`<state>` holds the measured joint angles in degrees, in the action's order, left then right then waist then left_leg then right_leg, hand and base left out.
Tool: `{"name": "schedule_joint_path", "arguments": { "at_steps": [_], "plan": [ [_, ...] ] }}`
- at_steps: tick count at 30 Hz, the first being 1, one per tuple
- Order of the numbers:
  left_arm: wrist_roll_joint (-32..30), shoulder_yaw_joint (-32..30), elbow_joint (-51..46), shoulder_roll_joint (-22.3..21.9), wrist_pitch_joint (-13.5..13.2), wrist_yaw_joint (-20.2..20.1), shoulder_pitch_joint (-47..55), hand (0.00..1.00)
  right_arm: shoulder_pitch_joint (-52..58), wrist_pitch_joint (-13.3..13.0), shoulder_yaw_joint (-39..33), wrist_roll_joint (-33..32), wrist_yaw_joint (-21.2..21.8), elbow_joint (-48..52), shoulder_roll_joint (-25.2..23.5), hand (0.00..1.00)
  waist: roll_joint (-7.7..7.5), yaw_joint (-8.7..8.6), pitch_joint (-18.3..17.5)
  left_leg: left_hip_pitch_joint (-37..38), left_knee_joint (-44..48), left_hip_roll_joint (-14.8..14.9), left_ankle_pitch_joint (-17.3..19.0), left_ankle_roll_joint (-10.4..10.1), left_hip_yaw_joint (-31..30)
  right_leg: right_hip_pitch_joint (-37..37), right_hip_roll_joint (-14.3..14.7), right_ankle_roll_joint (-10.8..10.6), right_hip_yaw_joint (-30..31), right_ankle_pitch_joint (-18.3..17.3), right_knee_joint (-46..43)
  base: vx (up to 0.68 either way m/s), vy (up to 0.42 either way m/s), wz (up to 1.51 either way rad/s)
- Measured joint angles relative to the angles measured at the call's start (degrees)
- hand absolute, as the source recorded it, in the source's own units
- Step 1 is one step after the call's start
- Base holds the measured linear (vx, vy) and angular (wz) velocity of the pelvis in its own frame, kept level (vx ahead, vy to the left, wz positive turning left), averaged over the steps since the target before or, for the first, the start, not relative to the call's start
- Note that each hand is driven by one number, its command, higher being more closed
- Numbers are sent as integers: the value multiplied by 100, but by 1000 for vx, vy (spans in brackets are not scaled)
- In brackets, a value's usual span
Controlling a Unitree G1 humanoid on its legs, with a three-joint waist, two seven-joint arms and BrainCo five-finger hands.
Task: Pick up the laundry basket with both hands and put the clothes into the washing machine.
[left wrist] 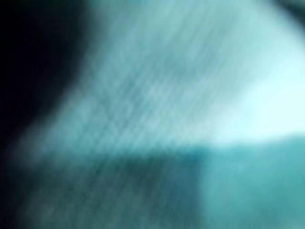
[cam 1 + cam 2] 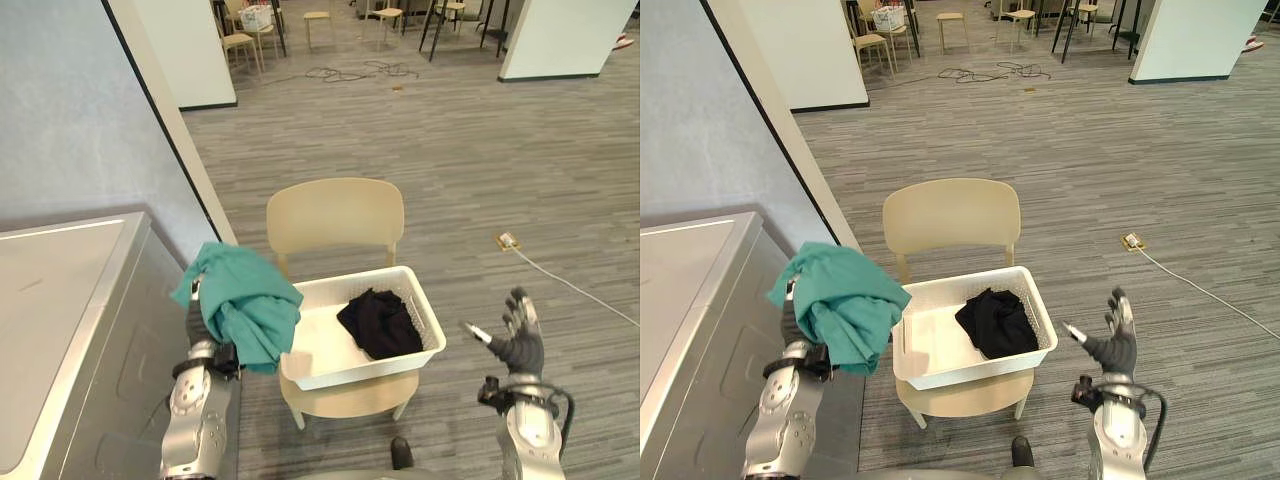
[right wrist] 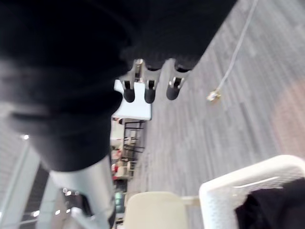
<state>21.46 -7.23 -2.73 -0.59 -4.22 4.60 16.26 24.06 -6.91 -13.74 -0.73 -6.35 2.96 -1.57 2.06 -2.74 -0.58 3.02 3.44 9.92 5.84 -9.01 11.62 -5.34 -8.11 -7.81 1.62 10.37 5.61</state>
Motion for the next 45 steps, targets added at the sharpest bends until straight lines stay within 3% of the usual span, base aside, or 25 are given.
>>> {"name": "schedule_joint_path", "arguments": {
  "at_steps": [7, 8, 17, 24, 27, 28, 30, 31, 32, 33, 34, 36, 37, 39, 40, 42, 43, 44, 45],
  "plan": [
    [-192, -89, 384, -322, 96, -31, 307, 100, 118, 127, 165, -689, 168, -213, -244, 0, 6, 123, 25, 50, 53, 16, 49, 39, 81, 69, -9, -20, -6, -37, -1, 0, 0, 0],
    [-255, -238, 402, -377, 116, 49, 304, 100, 18, 223, 304, -819, 276, -220, -241, 0, 43, 368, 79, 72, 149, 19, 139, 52, 139, 41, -26, -20, -8, -176, -150, 0, 0, 0],
    [-255, -226, 496, -374, 116, 48, 283, 100, 132, 256, 88, -1024, 279, -456, -246, 0, 53, 348, 84, 175, 163, 101, 139, 49, 148, 74, 38, -12, -29, -279, -340, -1, -2, 0],
    [-250, -175, 804, -363, 146, 50, 270, 100, 253, 423, -409, -1568, 290, -840, -214, 0, 163, 327, 179, 376, 373, 244, 314, 100, 228, -56, 157, 29, 30, -868, -1292, -29, -18, -1],
    [-240, -138, 804, -345, 151, 48, 254, 100, 199, 574, -292, -1608, 296, -1097, -24, 0, 40, 345, 390, 119, 621, 142, 279, 70, -248, -372, -40, 81, -254, -1382, -2303, -63, -52, 64],
    [-240, -101, 803, -345, 149, 48, 242, 100, 189, 589, -241, -1604, 297, -1109, 22, 0, 63, 357, 391, 0, 668, 98, 251, 91, -411, -433, -129, 98, -384, -1470, -2464, -88, -97, 124],
    [-236, 134, 804, -317, 157, 40, 244, 100, 7, 599, -154, -1523, 302, -1109, 241, 0, 36, 374, 548, -440, 659, -133, 86, 290, -1173, -537, -515, 81, -1021, -1820, -2861, -101, -119, 172],
    [-238, 217, 804, -323, 167, 40, 257, 100, -115, 600, -153, -1494, 295, -1110, 307, 0, 94, 403, 648, -579, 659, -222, 59, 507, -1410, -539, -638, 86, -1239, -1901, -3007, -93, -97, 150],
    [-238, 265, 803, -341, 178, 39, 271, 100, -205, 604, -157, -1489, 282, -1116, 326, 0, 114, 417, 704, -679, 663, -286, 64, 806, -1537, -542, -706, 112, -1339, -1956, -3099, -104, -133, 139],
    [-233, 277, 802, -361, 197, 42, 313, 100, -358, 613, -166, -1477, 265, -1122, 323, 0, 96, 413, 763, -746, 504, -331, 126, 1565, -1501, -502, -836, 197, -1556, -2012, -3134, -65, -140, 157],
    [-230, 238, 786, -326, 207, 41, 351, 100, -458, 606, -148, -1443, 268, -1108, 276, 0, 49, 450, 783, -806, 515, -191, 178, 1551, -1361, -385, -1034, 321, -1982, -1968, -3060, -45, -117, 158],
    [-231, 308, 743, -320, 223, -5, 391, 100, -601, 618, -117, -1438, 252, -1120, 295, 0, 72, 502, 801, -1172, 1556, 114, 152, 1192, -994, -219, -1204, 379, -2491, -1987, -3208, -36, -91, 125],
    [-231, 328, 742, -320, 240, -36, 416, 100, -633, 615, -100, -1437, 256, -1109, 310, 0, 72, 503, 800, -1173, 1775, 202, 152, 1192, -909, -126, -1230, 381, -2622, -1986, -3199, -53, -104, 119],
    [-228, 412, 672, -318, 265, -111, 476, 100, -632, 565, -94, -1438, 271, -1012, 301, 0, 67, 495, 799, -1005, 2436, 788, 152, 1188, -822, 212, -1345, 375, -3177, -1981, -3158, -91, -4, 109],
    [-223, 445, 628, -316, 266, -124, 483, 100, -630, 565, -100, -1437, 272, -1012, 297, 0, 65, 480, 798, -948, 2563, 1042, 145, 1177, -849, 228, -1407, 321, -3287, -1950, -3181, -70, 112, 84],
    [-208, 458, 562, -314, 269, -151, 491, 100, -626, 569, -106, -1439, 269, -1014, 268, 0, 81, 439, 789, -825, 2492, 1441, -14, 937, -1012, 99, -1530, 101, -3313, -1782, -3245, -16, 327, 57],
    [-192, 465, 554, -315, 272, -151, 496, 100, -625, 572, -110, -1441, 264, -1019, 218, 0, 137, 390, 752, -618, 2170, 1499, -240, 529, -1258, -42, -1627, -66, -3302, -1603, -3239, -39, 523, 40],
    [-192, 477, 551, -312, 276, -153, 482, 100, -630, 575, -119, -1443, 259, -1021, 180, 0, 190, 366, 716, -540, 1950, 1474, -14, -60, -1270, -118, -1692, -168, -3312, -1446, -3197, -54, 541, 37],
    [-191, 481, 551, -308, 289, -147, 415, 100, -623, 598, -141, -1444, 260, -1022, 99, 0, 198, 341, 711, -502, 1826, 1364, 327, -475, -1244, -140, -1775, -282, -3312, -1252, -3088, -128, 682, 31]
  ]
}}
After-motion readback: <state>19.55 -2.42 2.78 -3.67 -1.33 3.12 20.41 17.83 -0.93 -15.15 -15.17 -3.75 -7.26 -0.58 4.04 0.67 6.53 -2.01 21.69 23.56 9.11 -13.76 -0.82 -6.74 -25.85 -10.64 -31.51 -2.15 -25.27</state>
